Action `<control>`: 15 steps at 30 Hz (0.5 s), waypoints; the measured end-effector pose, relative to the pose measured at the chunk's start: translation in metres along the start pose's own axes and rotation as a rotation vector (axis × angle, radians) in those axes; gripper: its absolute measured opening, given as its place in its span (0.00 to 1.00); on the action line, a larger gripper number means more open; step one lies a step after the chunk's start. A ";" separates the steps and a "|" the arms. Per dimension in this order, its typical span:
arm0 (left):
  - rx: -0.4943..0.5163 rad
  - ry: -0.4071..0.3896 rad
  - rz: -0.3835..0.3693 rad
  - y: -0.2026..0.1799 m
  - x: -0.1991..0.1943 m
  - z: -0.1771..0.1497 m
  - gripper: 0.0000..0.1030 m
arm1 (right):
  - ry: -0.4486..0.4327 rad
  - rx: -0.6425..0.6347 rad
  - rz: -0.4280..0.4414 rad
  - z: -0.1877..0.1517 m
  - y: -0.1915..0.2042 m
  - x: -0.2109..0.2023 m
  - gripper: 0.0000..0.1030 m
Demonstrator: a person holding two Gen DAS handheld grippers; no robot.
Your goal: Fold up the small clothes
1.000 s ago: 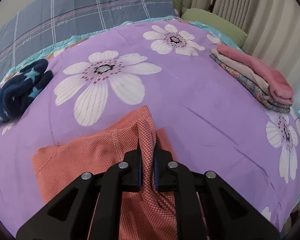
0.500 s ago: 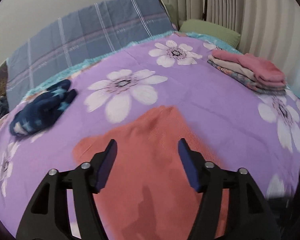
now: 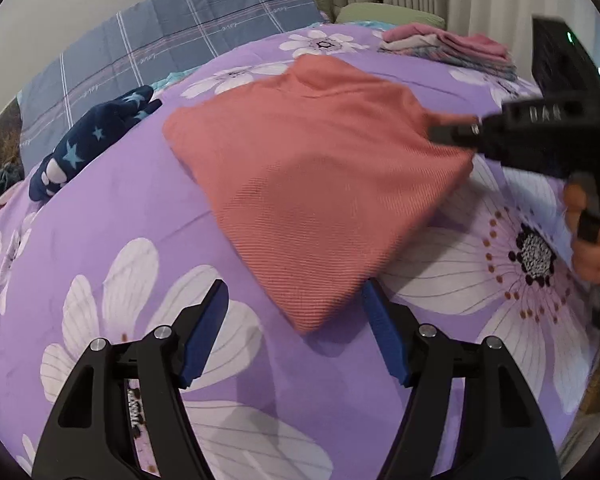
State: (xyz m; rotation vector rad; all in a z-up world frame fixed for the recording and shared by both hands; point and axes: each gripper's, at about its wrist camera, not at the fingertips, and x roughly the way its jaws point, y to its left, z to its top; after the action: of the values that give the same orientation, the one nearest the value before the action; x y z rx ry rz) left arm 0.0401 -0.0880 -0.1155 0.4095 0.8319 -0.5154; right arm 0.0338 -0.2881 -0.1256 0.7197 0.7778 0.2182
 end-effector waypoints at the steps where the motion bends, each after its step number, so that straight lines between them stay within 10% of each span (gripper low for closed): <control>1: 0.002 0.004 0.007 -0.002 0.002 0.000 0.68 | -0.001 -0.002 0.001 0.001 0.001 0.000 0.07; 15: -0.017 -0.043 0.095 -0.008 0.000 0.002 0.68 | 0.008 0.028 0.026 0.007 0.005 -0.004 0.07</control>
State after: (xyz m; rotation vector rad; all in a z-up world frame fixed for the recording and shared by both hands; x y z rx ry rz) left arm 0.0365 -0.0959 -0.1151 0.4188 0.7711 -0.4278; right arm 0.0368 -0.2899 -0.1170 0.7556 0.7804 0.2337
